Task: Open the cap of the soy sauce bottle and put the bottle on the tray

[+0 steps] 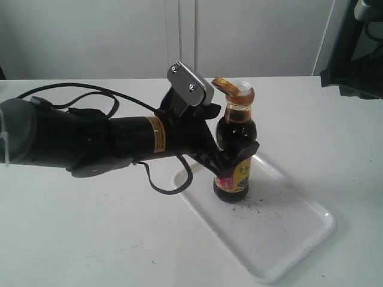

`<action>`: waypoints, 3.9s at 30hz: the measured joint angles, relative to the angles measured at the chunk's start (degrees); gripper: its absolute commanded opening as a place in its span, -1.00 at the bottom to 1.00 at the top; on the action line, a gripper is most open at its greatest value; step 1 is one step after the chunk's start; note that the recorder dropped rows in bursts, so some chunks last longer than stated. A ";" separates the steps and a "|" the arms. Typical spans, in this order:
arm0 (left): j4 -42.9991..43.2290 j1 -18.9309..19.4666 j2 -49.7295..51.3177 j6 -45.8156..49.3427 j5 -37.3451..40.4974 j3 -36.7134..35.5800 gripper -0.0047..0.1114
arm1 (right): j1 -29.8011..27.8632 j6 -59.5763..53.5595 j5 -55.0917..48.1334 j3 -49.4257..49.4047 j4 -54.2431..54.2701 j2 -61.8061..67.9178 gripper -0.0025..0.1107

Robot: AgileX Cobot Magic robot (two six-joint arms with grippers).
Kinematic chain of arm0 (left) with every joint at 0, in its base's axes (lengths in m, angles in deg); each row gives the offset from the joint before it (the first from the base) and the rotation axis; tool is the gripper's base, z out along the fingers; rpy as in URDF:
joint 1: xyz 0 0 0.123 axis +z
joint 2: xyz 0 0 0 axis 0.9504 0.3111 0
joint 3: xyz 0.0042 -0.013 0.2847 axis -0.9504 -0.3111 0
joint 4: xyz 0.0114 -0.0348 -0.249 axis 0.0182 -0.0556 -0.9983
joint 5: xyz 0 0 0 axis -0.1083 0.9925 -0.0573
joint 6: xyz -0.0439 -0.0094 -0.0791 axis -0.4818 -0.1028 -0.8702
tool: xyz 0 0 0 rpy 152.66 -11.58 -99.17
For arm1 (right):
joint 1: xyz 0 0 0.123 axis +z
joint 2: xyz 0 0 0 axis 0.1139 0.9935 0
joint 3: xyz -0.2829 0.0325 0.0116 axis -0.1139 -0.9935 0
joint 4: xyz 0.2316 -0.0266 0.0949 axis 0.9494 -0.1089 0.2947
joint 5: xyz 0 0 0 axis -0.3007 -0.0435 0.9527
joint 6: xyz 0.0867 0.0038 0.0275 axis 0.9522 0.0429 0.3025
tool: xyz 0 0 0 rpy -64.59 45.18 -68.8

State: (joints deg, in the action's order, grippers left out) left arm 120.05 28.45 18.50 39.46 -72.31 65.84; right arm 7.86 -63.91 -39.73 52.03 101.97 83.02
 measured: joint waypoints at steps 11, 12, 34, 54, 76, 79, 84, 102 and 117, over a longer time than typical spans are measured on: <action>0.75 0.00 -7.08 -0.46 4.84 -3.78 0.89 | 0.00 0.00 0.11 0.00 0.00 0.00 -0.96; 1.36 0.00 -7.91 -0.95 5.80 -4.11 0.89 | 0.00 0.00 0.11 0.00 0.00 0.00 -0.96; 1.75 3.30 -24.08 1.55 51.63 -1.88 -0.92 | 0.00 -0.21 0.34 0.00 0.79 0.00 -0.96; -33.28 21.59 -24.08 36.16 80.09 10.00 -0.92 | 3.79 -2.60 -3.28 0.36 -8.46 0.00 -0.96; -36.54 30.62 -31.47 40.50 97.38 11.70 -0.92 | -0.96 4.70 -25.22 4.36 -15.33 1.23 -0.96; -36.54 30.62 -34.08 40.35 97.04 10.13 -0.92 | -1.00 4.70 -23.27 3.32 -15.05 -0.37 -0.96; -36.54 30.62 -38.28 38.97 94.83 7.78 -0.92 | -1.00 4.70 -15.66 -0.53 -15.05 -5.40 -0.96; -36.54 30.62 -54.85 35.76 79.19 -8.79 -0.92 | -1.00 4.48 7.75 -18.70 -11.11 -27.38 -0.96; -36.54 30.62 -72.42 34.32 71.22 -21.30 -0.92 | 0.72 3.22 17.53 -27.52 -8.75 -44.75 -0.96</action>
State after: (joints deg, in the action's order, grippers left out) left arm 83.51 59.07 -53.91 73.78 -1.09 44.54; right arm 8.58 -60.70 -22.20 24.50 93.22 38.27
